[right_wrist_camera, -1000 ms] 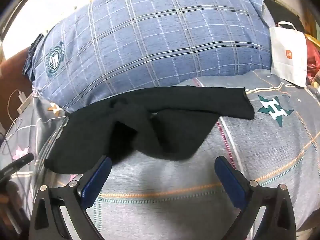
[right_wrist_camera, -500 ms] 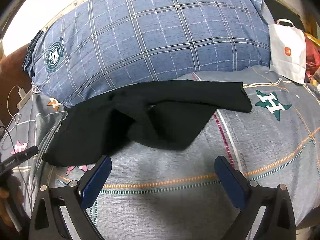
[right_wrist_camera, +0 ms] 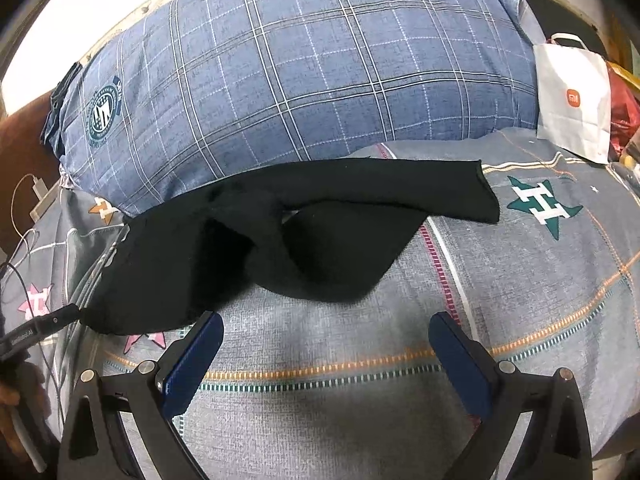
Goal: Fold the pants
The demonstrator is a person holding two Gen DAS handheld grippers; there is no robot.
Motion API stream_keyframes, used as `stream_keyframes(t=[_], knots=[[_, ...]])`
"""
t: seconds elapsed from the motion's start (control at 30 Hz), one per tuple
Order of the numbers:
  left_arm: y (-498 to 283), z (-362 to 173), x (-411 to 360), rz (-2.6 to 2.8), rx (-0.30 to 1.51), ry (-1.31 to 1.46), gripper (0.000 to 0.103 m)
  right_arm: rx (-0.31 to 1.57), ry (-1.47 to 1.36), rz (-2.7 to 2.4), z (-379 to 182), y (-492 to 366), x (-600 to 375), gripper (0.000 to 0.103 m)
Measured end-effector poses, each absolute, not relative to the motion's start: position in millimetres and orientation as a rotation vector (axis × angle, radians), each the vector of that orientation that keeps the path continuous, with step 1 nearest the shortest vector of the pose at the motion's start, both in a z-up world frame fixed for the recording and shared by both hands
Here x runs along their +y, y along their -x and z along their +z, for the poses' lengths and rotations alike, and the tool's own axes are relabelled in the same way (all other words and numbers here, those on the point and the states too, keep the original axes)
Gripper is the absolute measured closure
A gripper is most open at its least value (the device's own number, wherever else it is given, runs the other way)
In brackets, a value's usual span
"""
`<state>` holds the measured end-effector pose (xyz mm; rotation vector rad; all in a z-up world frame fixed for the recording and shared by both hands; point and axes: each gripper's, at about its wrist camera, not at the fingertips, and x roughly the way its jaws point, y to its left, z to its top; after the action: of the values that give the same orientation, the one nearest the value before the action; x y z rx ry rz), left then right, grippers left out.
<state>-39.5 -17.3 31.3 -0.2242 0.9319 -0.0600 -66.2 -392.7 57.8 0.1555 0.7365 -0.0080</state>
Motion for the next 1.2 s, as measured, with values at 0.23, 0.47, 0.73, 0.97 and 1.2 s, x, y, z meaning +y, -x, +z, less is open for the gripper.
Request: stream_keyframes(t=[0.23, 0.47, 0.73, 0.97, 1.2], knots=[[27.3, 9.5, -13.2, -0.005, 1.001, 0.307, 0.001, 0.752, -0.067, -0.018, 48.9, 46.4, -387.3, 0.004], [1.4, 9.5, -24.5, 0.011, 0.994, 0.346, 0.001, 0.692, -0.087, 0.03, 51.6, 26.6, -386.3, 0.021], [-8.9, 25.1, -35.2, -0.072, 0.94, 0.276, 0.084, 0.716, -0.082, 0.14, 54.9, 18.3, -371.4, 0.093], [28.9, 75.1, -15.7, -0.189, 0.841, 0.27, 0.086, 0.709, -0.088, 0.245, 89.7, 49.1, -359.7, 0.094], [65.2, 46.1, 40.4, -0.087, 0.926, 0.252, 0.086, 0.834, -0.103, 0.407, 62.9, 99.2, -335.0, 0.094]])
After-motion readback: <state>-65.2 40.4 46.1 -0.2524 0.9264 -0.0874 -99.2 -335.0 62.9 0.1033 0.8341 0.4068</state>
